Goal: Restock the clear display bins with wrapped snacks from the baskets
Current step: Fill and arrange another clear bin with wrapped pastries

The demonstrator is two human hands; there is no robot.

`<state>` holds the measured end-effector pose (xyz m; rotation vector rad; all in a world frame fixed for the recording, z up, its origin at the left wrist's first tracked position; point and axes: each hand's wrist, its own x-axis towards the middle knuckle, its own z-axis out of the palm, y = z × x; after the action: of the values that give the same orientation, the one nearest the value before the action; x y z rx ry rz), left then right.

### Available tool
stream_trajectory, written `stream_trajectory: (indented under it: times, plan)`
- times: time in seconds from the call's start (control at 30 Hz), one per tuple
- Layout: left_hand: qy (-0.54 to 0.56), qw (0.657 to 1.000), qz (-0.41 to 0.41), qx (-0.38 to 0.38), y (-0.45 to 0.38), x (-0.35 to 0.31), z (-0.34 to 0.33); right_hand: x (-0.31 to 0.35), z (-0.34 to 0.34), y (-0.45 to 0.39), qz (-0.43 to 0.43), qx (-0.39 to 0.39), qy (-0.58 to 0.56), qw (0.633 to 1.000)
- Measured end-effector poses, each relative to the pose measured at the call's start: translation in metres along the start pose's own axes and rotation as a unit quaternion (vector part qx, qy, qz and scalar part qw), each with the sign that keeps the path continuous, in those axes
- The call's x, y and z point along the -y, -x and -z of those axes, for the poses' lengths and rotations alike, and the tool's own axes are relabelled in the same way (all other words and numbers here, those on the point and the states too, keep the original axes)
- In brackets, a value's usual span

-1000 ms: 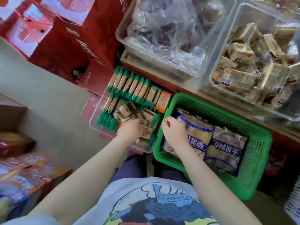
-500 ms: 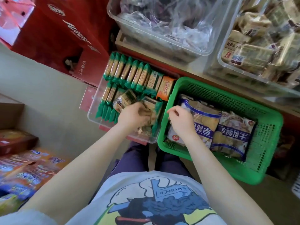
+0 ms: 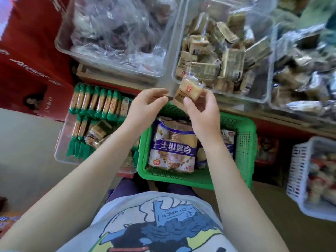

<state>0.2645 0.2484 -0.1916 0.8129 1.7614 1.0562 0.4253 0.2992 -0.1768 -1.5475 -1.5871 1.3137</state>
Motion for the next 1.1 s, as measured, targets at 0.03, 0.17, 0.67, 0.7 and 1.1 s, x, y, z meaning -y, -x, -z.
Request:
stream_trajectory:
  times: [0.03, 0.17, 0.67, 0.7, 1.1]
  plan:
    - [-0.058, 0.997, -0.056, -0.010, -0.003, -0.007, -0.009, 0.002, 0.020, -0.006, 0.029, -0.052, 0.028, 0.998]
    - [-0.264, 0.953, -0.151, 0.011, -0.016, -0.032, -0.044, -0.013, 0.089, -0.039, 0.137, -0.237, 0.254, 0.928]
    - [-0.518, 0.839, -0.153, 0.070, -0.036, -0.005, -0.063, -0.054, 0.117, -0.083, 0.086, -0.037, 0.472, 0.876]
    - [-0.514, 0.841, -0.153, 0.072, -0.036, -0.004, -0.063, -0.055, 0.115, -0.085, 0.063, -0.053, 0.469, 0.879]
    - [-0.323, 0.934, -0.148, 0.029, -0.012, 0.000, -0.021, -0.017, 0.058, -0.037, 0.176, -0.178, 0.371, 0.894]
